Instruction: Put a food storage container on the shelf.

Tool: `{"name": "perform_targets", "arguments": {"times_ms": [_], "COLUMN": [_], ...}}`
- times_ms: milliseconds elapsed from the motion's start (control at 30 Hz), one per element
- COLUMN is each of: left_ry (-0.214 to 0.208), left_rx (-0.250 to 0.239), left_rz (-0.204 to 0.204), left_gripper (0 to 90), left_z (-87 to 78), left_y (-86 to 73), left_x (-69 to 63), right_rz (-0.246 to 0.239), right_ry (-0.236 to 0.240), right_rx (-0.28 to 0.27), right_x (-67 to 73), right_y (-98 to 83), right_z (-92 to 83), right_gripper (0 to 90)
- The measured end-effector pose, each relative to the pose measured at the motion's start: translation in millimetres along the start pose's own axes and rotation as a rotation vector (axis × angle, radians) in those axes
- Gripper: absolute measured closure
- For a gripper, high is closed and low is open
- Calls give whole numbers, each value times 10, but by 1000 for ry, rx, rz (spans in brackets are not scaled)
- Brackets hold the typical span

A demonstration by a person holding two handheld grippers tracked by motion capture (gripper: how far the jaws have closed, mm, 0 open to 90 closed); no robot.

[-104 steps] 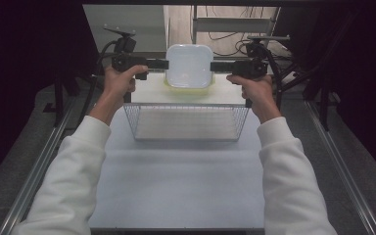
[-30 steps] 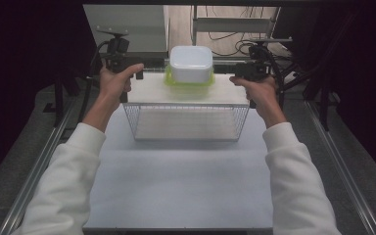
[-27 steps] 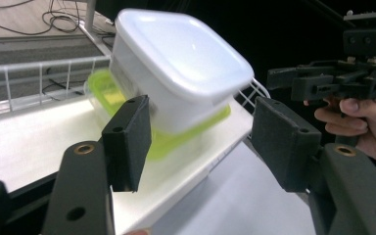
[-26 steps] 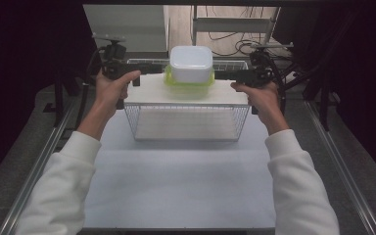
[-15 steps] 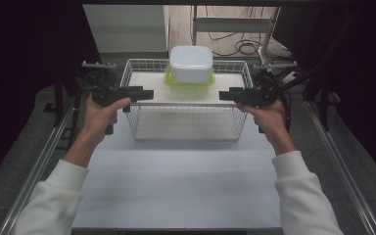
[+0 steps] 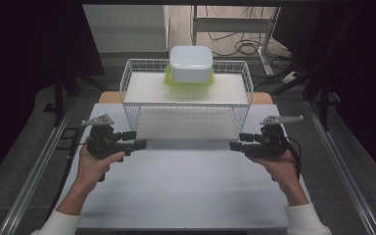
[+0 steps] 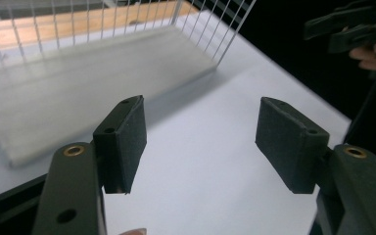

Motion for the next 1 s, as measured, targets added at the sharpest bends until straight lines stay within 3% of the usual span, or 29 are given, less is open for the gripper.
{"name": "perform_targets", "arguments": {"times_ms": [167, 333, 400, 567, 700, 1000], "left_ry": [22, 39, 47, 71, 77, 84], "left_rx": [54, 85, 90, 99, 82, 90], "left_rz": [6, -13, -27, -16, -26, -17], "left_gripper": [348, 337, 331, 308, 309, 297], "left_z": [117, 179, 212, 250, 230, 264], "left_y": [-330, -530, -589, -665, -670, -688], "left_x": [-12, 48, 89, 118, 128, 114], "right_rz": [35, 48, 56, 71, 80, 43], "right_ry": [-7, -38, -38, -53, -62, -79], "right_rx": [52, 101, 101, 130, 106, 99], "right_x": [-28, -120, -150, -220, -253, -228], "right_y": [-393, -669, -720, -840, -857, -863], "right_z": [41, 135, 164, 224, 199, 187], "right_gripper": [361, 356, 351, 319, 303, 258]}}
Point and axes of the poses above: each handheld gripper's, and its own axes: z roughly forward along the jaws, y roughly out of its top, x roughly to its left, the point moved 4 cm from there along z, roughly forward along the jaws, and after that the axes turned 14 degrees about y, right-handed, at the moved point
